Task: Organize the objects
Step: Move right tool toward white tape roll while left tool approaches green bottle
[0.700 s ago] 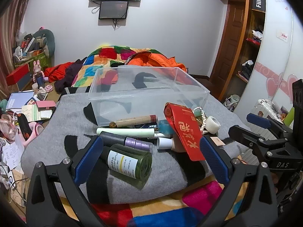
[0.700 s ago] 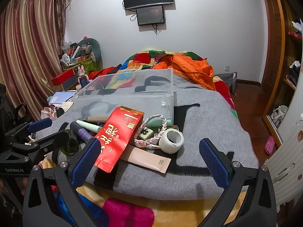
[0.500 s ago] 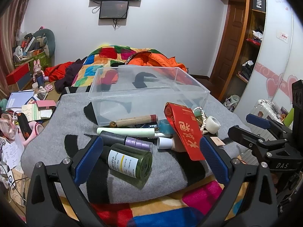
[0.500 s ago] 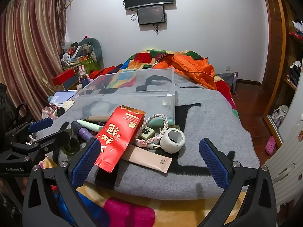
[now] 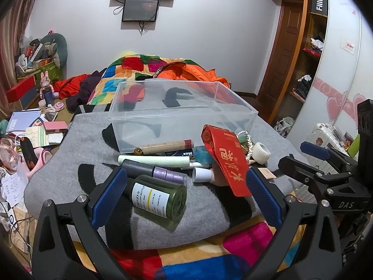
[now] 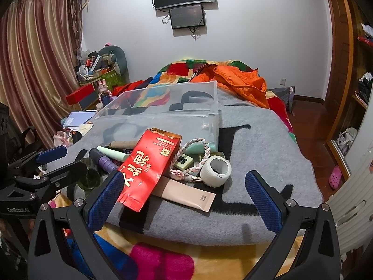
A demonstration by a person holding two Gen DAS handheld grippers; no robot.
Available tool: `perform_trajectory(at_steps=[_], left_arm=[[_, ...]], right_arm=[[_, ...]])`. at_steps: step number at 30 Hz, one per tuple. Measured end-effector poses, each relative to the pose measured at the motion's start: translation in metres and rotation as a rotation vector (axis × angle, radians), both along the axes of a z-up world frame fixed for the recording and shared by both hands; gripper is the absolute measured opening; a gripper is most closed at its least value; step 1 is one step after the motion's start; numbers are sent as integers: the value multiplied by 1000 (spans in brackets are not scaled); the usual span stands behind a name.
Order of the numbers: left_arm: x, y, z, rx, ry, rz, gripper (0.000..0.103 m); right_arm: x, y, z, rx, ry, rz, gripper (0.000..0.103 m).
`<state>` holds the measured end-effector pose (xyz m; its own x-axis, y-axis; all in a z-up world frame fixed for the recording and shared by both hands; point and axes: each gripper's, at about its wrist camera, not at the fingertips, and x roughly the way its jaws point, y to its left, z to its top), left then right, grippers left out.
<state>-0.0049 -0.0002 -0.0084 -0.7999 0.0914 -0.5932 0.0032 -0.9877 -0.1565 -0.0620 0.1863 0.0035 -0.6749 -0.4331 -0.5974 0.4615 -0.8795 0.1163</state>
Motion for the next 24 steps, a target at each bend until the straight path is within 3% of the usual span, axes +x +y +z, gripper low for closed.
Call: perform_trajectory(at_steps=[16, 24], left_arm=[[-5, -9, -9, 28, -34, 13, 103], [-16, -21, -26, 34, -78, 40, 103]], right_arm=[[-9, -1, -9, -7, -33, 9, 103], [-26, 10, -15, -22, -45, -41, 103]])
